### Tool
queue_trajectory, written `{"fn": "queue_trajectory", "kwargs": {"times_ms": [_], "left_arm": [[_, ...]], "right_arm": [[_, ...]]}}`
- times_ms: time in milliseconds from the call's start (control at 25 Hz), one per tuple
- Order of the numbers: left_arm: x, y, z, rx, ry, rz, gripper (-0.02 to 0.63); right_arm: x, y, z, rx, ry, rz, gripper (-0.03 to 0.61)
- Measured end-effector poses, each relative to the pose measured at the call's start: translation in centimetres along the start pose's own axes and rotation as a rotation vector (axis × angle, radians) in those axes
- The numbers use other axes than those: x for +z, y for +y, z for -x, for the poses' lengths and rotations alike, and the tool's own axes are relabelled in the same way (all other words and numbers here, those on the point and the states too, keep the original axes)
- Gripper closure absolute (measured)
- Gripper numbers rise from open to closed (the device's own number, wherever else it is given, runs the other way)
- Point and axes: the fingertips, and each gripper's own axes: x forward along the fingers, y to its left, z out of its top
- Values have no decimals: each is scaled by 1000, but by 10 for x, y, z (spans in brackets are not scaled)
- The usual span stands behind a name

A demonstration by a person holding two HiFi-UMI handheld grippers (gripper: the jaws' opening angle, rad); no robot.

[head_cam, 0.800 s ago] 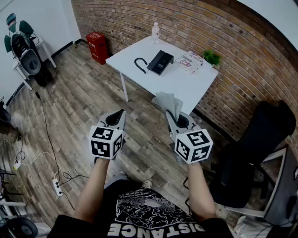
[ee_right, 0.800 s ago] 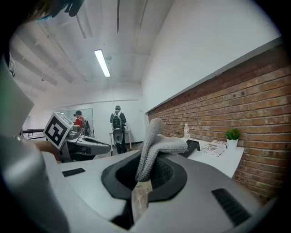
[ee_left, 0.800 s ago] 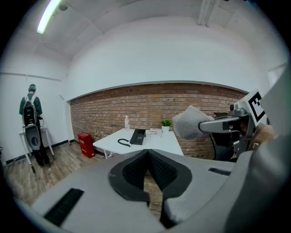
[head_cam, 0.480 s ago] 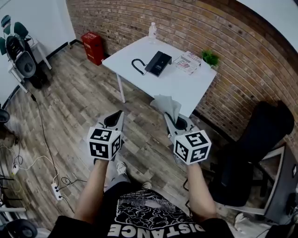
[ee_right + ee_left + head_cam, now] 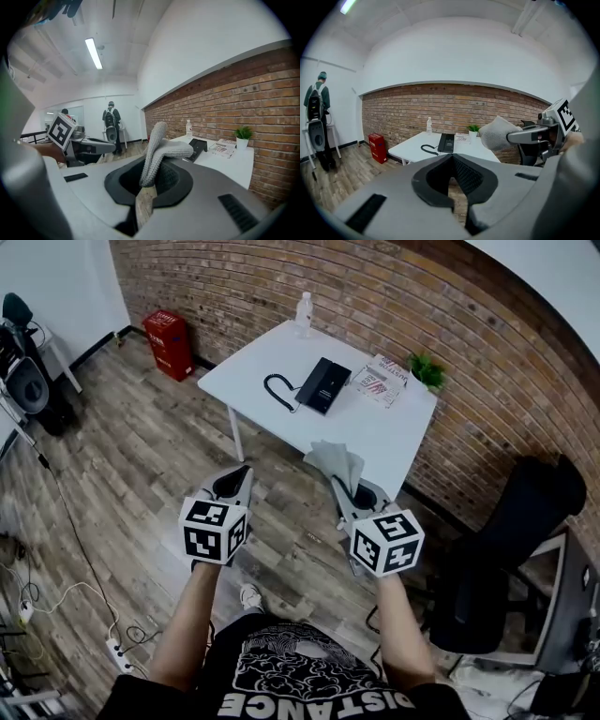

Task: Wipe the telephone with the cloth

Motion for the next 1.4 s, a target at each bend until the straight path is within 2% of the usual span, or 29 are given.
{"fn": "queue_trajectory", "kwargs": {"times_ms": [280,720,1080,1400], "left_arm": [[8,66,-21,-39,10,15,607],[19,119,-46,-110,8,-8,607],[15,126,-76,-156,43,-43,607],[27,148,-128,-145,49,-53,607]], "right_arm": [[21,14,-63,-35,19,11,568],[35,23,-111,-101,21,7,568],[39,-4,-128,-154,4,-18,568],[45,-48,-170,-160,-3,-36,568]]}}
